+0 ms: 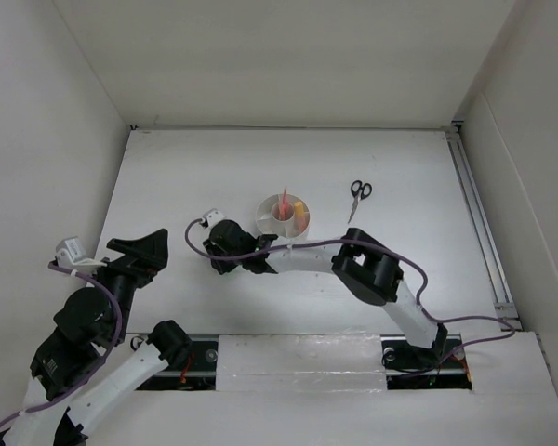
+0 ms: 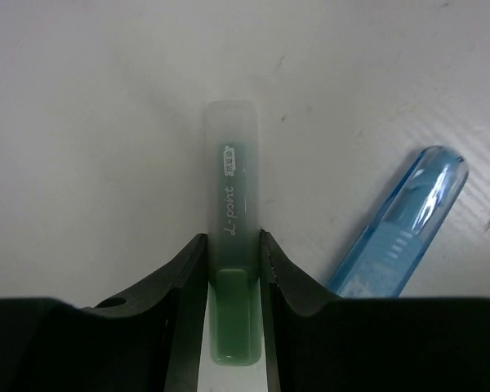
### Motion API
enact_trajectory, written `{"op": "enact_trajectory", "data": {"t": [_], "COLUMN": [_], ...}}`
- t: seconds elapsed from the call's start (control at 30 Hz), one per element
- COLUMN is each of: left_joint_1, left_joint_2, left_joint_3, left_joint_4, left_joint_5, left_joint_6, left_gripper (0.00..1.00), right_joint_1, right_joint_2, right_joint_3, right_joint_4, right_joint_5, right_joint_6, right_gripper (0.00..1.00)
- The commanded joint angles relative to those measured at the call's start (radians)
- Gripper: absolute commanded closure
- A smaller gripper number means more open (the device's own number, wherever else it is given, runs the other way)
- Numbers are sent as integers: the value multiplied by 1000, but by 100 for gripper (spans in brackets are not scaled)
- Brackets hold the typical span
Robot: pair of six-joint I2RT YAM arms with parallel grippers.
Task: Sort the stationery into containers
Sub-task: Pick up the pen from the center of the board, then place the pen in the storage box.
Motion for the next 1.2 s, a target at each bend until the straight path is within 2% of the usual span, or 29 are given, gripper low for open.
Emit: {"op": "enact_trajectory", "data": {"t": [0.0, 0.17, 0.37, 0.43, 0.57, 0.77, 0.97, 1.17], "left_joint_1": [5, 5, 5, 5, 5, 5, 5, 5], "left_joint_2": [-7, -16, -16, -16, -7, 11, 33, 70], "left_joint_3": [4, 4, 4, 4, 4, 4, -5, -16], "left_joint_4": [41, 41, 41, 41, 50, 61, 81, 123], "left_joint_5": [-4, -4, -4, 6, 24, 33, 55, 128], "left_joint_6": [16, 16, 16, 25, 35, 45, 75, 121], "left_gripper": [0, 0, 0, 0, 0, 0, 0, 0], "right_joint_1": [3, -67, -90, -146, -265, -380, -419, -449], "right_joint_2": [-120, -212, -405, -459, -587, -680, -739, -803], "right_joint_3": [-67, -134, -307, -408, -592, -686, -772, -880], "right_joint_4": [149, 291, 446, 531, 730, 785, 880, 1003], "right_joint_5": [-169, -322, -329, -364, -559, -761, -784, -818], "right_joint_6": [-66, -64, -83, -98, -122, -176, -176, -77], "right_gripper": [100, 100, 100, 100, 100, 100, 100, 100]}}
